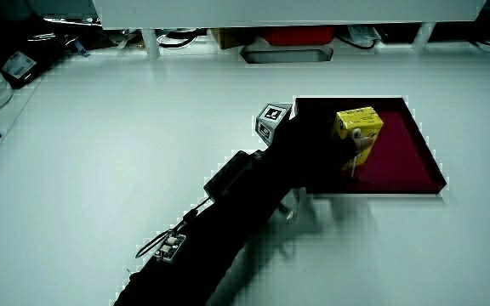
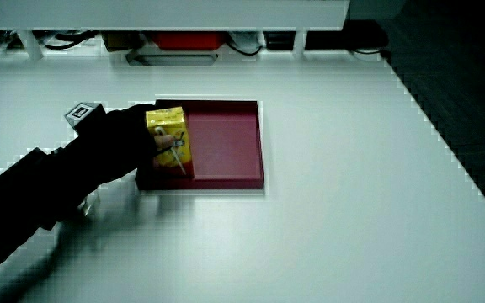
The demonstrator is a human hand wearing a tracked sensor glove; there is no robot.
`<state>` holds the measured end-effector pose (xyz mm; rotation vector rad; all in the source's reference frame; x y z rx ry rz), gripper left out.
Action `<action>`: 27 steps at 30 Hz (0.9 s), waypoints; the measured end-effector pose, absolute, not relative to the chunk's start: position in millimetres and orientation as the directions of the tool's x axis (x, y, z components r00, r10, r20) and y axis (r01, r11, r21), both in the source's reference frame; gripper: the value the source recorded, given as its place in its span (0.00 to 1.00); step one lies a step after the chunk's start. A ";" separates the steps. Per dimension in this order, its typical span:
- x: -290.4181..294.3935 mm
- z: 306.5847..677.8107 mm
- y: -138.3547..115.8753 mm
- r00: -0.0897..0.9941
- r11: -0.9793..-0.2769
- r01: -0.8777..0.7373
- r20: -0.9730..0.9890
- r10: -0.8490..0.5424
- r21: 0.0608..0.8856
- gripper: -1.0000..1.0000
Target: Place ice redtea
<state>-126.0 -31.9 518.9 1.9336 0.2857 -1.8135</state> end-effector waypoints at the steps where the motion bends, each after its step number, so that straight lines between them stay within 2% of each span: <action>1: -125.6 518.5 -31.7 0.094 -0.867 0.458 -0.981 -0.169 0.194 0.36; 15: -139.8 504.3 -28.4 0.091 -0.868 0.438 -0.972 -0.216 0.234 0.15; 17: -145.4 499.9 -28.3 0.069 -0.864 0.453 -0.975 -0.212 0.220 0.12; 21: -156.8 484.1 -27.6 0.102 -0.850 0.474 -0.974 -0.204 0.228 0.06; 23: -164.7 479.5 -26.6 0.155 -0.839 0.487 -0.969 -0.190 0.242 0.03; 27: -174.1 460.6 -24.5 0.197 -0.820 0.532 -0.973 -0.123 0.212 0.00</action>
